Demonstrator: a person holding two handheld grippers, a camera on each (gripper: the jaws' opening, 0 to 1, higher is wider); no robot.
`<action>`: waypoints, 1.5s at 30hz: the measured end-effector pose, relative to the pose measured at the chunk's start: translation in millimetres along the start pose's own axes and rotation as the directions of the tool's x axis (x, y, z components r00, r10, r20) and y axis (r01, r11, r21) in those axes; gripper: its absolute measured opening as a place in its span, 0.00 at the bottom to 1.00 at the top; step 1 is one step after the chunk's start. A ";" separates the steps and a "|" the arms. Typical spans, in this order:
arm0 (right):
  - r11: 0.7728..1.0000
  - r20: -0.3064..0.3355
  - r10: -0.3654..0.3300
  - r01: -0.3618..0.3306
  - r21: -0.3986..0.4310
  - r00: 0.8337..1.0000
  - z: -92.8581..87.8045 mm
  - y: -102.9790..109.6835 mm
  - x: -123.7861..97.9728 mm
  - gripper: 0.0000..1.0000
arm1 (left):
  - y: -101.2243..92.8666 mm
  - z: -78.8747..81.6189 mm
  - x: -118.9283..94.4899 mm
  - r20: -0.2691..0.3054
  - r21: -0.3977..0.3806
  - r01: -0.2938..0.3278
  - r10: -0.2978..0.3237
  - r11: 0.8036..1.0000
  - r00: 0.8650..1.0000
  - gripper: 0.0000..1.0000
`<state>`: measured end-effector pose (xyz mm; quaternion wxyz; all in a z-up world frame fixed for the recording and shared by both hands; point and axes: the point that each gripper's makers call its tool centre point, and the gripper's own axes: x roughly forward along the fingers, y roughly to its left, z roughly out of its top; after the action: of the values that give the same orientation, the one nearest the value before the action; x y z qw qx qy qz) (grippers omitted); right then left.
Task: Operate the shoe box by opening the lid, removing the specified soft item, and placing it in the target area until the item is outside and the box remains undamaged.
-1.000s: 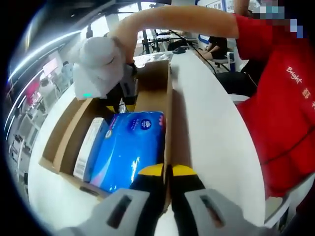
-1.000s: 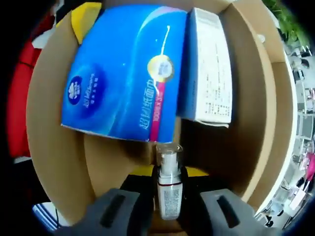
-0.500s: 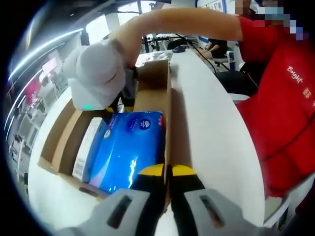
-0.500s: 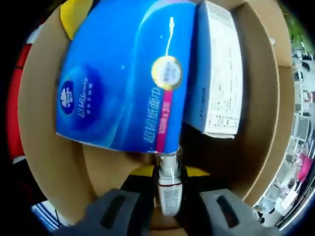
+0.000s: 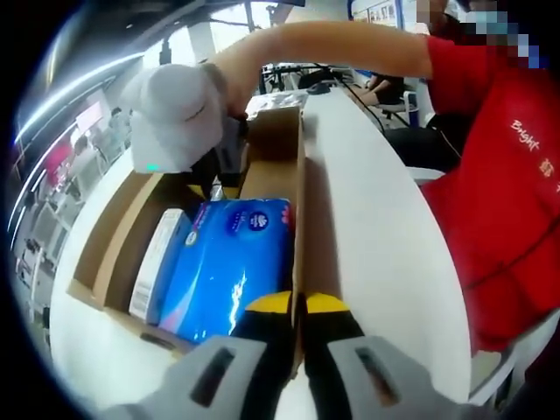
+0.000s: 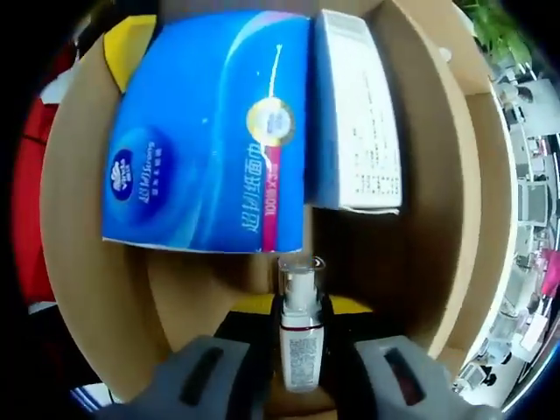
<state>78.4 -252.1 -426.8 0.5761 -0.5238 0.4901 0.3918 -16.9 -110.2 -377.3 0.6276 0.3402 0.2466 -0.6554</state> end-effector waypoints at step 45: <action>0.645 0.619 -0.677 -0.085 0.760 0.398 -27.6 -32.6 -179.9 0.19 | 0.7 8.5 -9.2 0.003 0.005 0.001 -0.001 1.000 1.000 0.02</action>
<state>67.3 -272.9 -243.4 0.9545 -0.0741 0.1142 0.2652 -17.6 -110.6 -364.8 0.6269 0.3409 0.2440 -0.6567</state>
